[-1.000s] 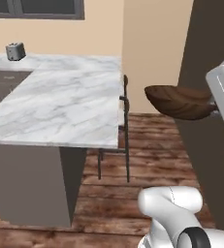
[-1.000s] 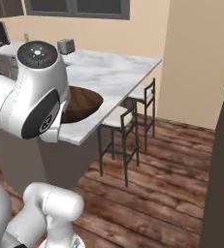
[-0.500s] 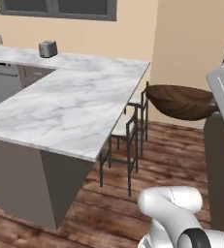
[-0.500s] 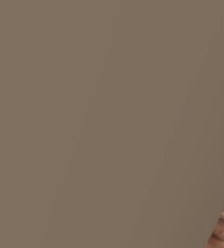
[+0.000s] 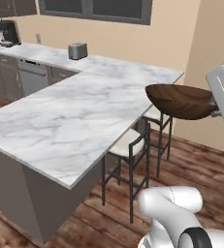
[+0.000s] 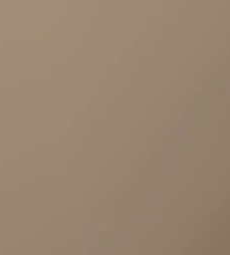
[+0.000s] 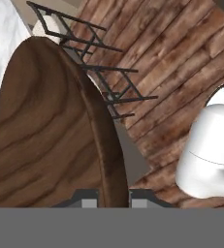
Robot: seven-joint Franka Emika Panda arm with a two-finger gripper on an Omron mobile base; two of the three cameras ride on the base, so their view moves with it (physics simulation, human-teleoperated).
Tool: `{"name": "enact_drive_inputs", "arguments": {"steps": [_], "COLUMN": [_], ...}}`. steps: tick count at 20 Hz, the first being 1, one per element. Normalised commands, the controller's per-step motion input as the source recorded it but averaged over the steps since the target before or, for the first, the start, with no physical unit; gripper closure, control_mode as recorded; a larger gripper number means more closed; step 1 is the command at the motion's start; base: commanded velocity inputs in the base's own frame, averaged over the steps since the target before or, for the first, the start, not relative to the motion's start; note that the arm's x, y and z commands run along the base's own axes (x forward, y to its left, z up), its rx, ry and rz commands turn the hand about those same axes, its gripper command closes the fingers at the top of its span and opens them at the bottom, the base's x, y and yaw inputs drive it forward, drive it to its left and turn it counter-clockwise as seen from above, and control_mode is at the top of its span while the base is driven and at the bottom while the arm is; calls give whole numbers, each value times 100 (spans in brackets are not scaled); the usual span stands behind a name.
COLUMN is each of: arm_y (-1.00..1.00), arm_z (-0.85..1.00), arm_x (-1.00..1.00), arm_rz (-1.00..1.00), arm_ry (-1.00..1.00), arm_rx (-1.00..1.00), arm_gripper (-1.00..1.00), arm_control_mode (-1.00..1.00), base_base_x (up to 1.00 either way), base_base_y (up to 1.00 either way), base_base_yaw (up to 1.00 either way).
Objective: Pick up the bowls from the cabinet and place each bowl in front of a stool on the dining counter.
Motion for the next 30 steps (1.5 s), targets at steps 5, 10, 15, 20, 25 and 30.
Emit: {"name": "enact_drive_inputs", "arguments": {"steps": [5, 10, 15, 20, 25, 30], "arm_y": [0, 0, 0, 0, 0, 0], "arm_z": [0, 0, 0, 0, 0, 0], "arm_x": [0, 0, 0, 0, 0, 0], "arm_rz": [0, 0, 0, 0, 0, 0], "arm_ry": [0, 0, 0, 0, 0, 0], "arm_rx": [0, 0, 0, 0, 0, 0], "arm_gripper": [100, 100, 100, 100, 100, 100], "arm_control_mode": [100, 100, 100, 100, 100, 100], "base_base_x": [55, 17, 9, 30, 42, 76], "base_base_y": [-98, -88, -71, -49, -51, -36], "base_base_yaw": [46, 57, 53, 57, 55, 33]}}
